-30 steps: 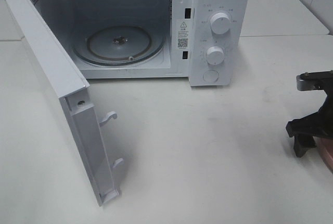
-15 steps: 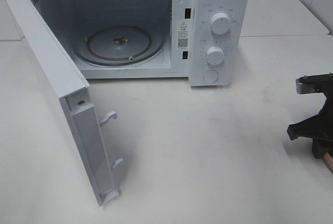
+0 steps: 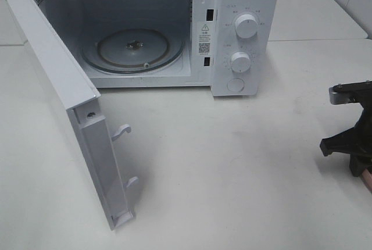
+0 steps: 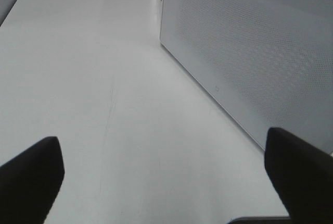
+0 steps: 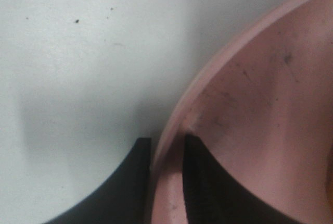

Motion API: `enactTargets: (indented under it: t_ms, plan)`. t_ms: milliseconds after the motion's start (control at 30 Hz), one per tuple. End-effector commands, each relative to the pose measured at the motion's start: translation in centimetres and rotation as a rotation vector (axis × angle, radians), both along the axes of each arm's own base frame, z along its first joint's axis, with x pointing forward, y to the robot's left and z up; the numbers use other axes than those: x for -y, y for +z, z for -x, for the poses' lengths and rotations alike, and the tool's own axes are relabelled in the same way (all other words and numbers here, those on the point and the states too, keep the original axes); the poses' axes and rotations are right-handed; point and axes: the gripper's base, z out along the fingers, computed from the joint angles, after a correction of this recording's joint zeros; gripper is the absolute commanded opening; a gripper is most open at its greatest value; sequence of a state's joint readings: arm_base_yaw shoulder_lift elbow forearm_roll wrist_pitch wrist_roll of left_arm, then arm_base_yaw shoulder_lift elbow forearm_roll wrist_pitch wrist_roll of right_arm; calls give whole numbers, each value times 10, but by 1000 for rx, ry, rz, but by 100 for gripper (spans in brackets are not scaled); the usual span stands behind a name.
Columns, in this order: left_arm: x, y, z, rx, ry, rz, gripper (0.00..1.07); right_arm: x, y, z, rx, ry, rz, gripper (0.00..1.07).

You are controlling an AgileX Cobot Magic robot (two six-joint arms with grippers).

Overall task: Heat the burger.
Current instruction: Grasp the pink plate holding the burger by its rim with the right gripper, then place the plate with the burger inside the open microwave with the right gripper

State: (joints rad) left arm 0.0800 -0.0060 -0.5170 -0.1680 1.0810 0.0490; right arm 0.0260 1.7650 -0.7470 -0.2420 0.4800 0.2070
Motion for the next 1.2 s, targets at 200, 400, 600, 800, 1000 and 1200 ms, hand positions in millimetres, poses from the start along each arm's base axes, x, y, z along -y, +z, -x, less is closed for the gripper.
enactTargets:
  t_ms: [200,400,600,800,1000,1200]
  plan:
    - [0,0,2,28,-7,1,100,-9,7,7,-22,21,71,0]
    - [0,0,2,28,-7,1,100,-17,13,9,-19,53,159,0]
    - [0,0,2,28,-7,1,100,-27,27,15,-5,103,283,0]
    - [0,0,2,28,-7,1,100,-42,33,21,-9,173,323,0]
    - [0,0,2,28,-7,1,100,-47,42,31,33,203,337,0]
    - [0,0,2,28,-7,1,100,-55,58,48,82,262,350,0]
